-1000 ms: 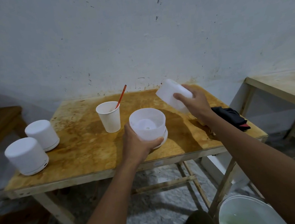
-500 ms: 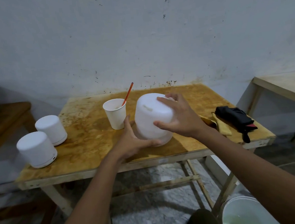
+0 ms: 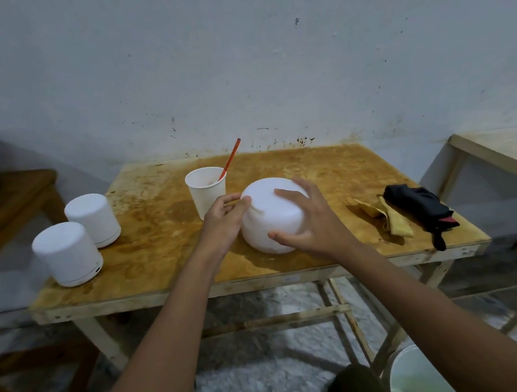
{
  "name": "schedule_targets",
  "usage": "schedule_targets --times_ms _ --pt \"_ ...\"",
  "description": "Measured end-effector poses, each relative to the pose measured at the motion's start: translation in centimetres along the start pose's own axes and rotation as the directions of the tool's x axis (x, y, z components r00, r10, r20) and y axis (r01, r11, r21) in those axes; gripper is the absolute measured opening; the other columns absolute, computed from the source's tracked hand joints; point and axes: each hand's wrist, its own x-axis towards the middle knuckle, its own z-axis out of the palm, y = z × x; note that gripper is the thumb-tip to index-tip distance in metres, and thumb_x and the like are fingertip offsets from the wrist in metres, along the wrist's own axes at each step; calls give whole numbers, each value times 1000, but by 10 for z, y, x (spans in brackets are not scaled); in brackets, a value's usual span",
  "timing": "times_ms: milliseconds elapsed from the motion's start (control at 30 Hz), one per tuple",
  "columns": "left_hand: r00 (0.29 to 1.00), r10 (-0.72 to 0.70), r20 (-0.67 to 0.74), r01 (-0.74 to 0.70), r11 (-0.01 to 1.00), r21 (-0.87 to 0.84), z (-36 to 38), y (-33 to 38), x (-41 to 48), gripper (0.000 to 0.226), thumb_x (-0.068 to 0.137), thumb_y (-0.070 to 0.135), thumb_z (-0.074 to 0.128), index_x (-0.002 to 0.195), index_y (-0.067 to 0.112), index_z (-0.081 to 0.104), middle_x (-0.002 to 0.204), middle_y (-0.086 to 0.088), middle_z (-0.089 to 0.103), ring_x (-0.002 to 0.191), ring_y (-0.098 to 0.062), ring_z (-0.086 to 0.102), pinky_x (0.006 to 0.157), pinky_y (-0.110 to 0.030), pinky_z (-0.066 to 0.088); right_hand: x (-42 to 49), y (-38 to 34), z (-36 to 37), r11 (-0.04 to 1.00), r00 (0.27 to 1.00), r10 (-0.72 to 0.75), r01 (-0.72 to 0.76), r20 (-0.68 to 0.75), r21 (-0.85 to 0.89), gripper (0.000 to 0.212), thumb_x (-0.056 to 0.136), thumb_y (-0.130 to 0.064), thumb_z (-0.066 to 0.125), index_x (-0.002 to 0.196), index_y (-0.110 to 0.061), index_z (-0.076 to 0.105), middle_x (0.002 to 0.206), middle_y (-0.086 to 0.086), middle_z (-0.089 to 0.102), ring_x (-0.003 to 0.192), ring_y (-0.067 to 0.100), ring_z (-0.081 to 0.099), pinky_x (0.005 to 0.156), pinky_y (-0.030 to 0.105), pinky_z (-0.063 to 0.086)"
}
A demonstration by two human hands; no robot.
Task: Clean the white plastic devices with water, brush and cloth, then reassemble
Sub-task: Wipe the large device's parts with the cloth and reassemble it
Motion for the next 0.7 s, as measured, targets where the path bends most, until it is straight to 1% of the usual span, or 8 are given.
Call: schedule_targets --times_ms 133,233,367,433,500,567,633,700 --pt "997 -67 39 70 994 -83 -1 -3 7 32 89 41 68 118 31 59 114 10 54 122 -23 48 107 -48 44 -1 5 6 1000 999 -19 19 -51 12 86 66 -70 66 141 -33 47 153 4 24 141 21 25 110 36 32" --pt "993 -100 57 106 988 -111 -2 -5 10 34 90 38 68 121 30 58 117 7 53 124 -23 46 108 -48 42 0 6 8 999 996 -44 45 -74 14 83 66 -68 67 139 -32 48 151 4 26 139 20 28 109 36 36" --pt "991 -116 73 126 982 -140 -2 0 8 36 89 35 69 123 28 58 112 10 52 125 -23 44 109 -46 40 -1 3 3 999 999 -27 28 -26 21 84 67 -70 66 140 -35 46 153 2 23 141 20 25 111 39 34" --pt "987 -135 87 146 980 -134 -4 4 6 36 89 35 69 123 28 58 121 5 52 127 -25 43 111 -48 38 -1 -1 -2 1000 1000 11 -12 11 29 85 70 -73 60 144 -36 39 156 -2 19 142 17 22 111 37 30" --pt "983 -157 99 169 977 -126 -7 8 3 35 88 35 70 121 28 59 131 0 50 131 -27 42 112 -53 35 -4 -3 -5 984 991 117 -125 67 129 90 74 -75 54 151 -38 24 158 -8 15 139 10 20 110 37 28" --pt "980 -172 103 183 977 -107 -8 11 3 34 88 35 71 120 29 59 139 -2 47 132 -29 42 112 -55 34 -9 -4 -5 915 961 256 -276 105 293 98 73 -79 53 154 -39 13 158 -8 15 135 8 21 106 34 28" --pt "977 -185 105 194 977 -87 -9 13 2 35 89 35 70 120 30 58 142 -3 45 131 -28 42 109 -53 35 -15 -6 -1 862 947 306 -321 102 392 96 72 -78 55 151 -41 18 153 -6 28 135 13 31 100 30 34" --pt "973 -203 112 212 974 -74 -10 12 1 36 90 37 68 123 29 56 144 -3 44 130 -28 42 106 -52 36 -15 -9 2 818 941 318 -334 115 468 88 75 -71 60 149 -39 24 144 -10 39 128 14 43 86 20 44"
